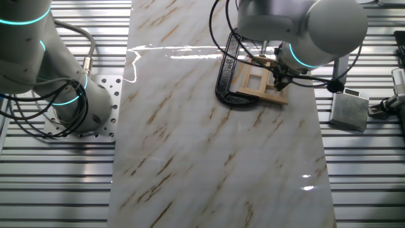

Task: Close a sliding window

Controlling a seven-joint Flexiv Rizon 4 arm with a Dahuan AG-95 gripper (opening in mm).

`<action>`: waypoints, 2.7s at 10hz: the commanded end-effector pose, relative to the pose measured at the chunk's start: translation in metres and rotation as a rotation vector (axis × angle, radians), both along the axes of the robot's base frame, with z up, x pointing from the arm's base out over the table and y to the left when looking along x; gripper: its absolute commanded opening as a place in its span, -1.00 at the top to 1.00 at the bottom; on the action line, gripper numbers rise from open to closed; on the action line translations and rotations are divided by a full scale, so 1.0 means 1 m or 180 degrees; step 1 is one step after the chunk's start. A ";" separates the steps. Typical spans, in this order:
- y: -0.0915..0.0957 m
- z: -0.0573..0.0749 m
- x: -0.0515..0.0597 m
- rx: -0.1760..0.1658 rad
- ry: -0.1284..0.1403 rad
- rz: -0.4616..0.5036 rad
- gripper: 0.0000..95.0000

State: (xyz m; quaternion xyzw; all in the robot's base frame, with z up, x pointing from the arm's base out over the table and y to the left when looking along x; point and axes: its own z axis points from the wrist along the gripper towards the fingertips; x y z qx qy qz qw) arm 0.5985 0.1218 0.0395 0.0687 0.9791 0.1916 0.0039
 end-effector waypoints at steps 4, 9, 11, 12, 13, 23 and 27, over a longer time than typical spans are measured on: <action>0.025 0.009 0.015 0.0167 0.0006 -0.0121 -0.60; 0.040 0.006 0.014 0.0200 -0.0020 -0.0155 -0.60; 0.043 0.005 0.014 0.0197 -0.0020 -0.0156 -0.60; 0.045 0.004 0.014 0.0196 -0.0020 -0.0155 -0.60; 0.047 0.003 0.014 0.0189 -0.0015 -0.0157 -0.60; 0.048 -0.010 0.007 0.0174 -0.0020 -0.0133 -0.60; 0.047 -0.013 0.005 0.0170 -0.0028 -0.0125 -0.60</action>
